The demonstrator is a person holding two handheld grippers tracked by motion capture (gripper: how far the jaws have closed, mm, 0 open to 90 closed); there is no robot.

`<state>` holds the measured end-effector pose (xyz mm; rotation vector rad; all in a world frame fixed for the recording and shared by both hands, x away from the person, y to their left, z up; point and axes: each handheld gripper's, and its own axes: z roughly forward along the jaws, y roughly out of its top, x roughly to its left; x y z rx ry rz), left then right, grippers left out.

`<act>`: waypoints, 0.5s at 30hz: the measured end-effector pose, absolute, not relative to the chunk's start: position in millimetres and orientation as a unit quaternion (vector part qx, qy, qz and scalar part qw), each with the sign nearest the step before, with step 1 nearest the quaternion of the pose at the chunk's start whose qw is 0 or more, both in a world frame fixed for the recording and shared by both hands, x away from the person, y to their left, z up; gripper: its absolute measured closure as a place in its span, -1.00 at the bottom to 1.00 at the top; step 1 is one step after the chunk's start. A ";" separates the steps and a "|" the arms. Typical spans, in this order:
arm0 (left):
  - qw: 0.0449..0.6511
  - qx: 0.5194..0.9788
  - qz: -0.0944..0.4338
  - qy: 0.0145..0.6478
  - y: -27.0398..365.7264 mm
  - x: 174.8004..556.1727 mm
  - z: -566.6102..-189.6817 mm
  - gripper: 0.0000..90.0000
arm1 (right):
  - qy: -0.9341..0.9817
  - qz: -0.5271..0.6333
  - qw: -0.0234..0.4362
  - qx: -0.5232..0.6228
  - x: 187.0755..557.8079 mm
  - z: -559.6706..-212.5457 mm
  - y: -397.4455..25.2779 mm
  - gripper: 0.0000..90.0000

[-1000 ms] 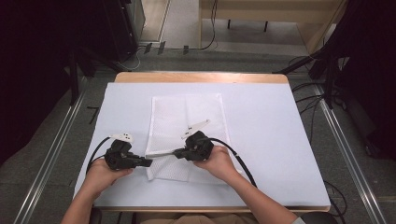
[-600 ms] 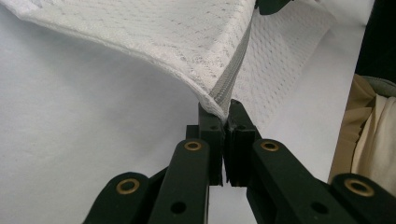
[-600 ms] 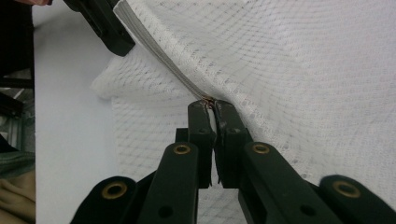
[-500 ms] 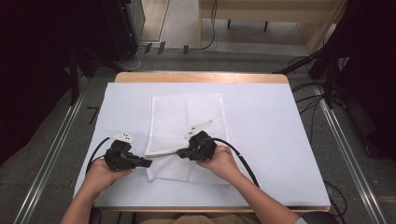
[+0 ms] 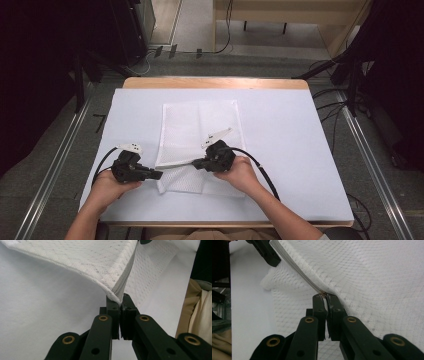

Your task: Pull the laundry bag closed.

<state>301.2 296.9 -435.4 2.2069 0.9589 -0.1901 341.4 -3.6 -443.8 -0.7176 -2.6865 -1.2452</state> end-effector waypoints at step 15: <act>0.359 0.851 -0.073 0.376 298.3 300.2 -434.8 0.97 | -0.881 -0.400 0.038 -0.248 341.7 -442.7 -18.8 0.96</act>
